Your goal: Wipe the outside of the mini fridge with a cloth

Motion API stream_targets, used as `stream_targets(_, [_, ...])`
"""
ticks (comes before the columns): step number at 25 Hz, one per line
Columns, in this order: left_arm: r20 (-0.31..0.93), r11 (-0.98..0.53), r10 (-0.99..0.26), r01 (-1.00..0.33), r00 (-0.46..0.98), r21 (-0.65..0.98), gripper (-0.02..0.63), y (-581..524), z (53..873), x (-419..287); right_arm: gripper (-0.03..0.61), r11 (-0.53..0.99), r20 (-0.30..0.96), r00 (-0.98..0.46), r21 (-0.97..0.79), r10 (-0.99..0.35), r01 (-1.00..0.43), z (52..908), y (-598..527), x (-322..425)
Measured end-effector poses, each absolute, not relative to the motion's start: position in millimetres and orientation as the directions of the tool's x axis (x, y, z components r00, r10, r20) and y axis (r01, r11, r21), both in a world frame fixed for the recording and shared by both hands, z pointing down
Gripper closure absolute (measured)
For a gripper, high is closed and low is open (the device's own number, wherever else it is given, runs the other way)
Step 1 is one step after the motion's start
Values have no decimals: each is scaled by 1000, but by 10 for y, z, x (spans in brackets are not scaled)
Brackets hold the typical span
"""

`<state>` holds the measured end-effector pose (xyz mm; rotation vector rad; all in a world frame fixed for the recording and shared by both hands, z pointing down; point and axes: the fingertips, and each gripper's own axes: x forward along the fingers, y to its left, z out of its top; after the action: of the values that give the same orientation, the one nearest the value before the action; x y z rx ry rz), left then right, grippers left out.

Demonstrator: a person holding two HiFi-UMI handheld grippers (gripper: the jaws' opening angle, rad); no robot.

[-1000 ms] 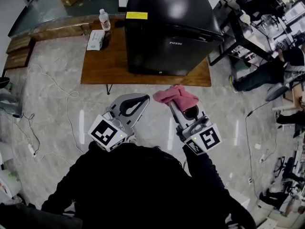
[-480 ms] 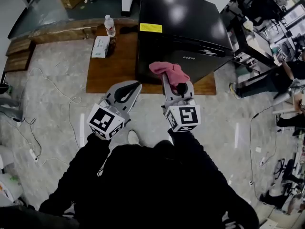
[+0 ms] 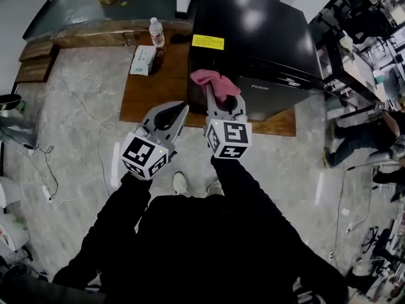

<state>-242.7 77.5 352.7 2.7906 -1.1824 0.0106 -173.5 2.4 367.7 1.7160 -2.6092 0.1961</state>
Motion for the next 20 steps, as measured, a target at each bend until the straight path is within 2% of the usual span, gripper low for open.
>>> stream_targets(9, [63, -692, -715, -717, 697, 86, 607, 548, 3562, -1902, 460, 356, 97, -367, -118, -925, -927, 3780, 3, -1249])
stream_targets(20, [55, -784, -610, -612, 791, 106, 607, 386, 3656, -807, 456, 213, 112, -224, -98, -968, -972, 3850, 41, 1])
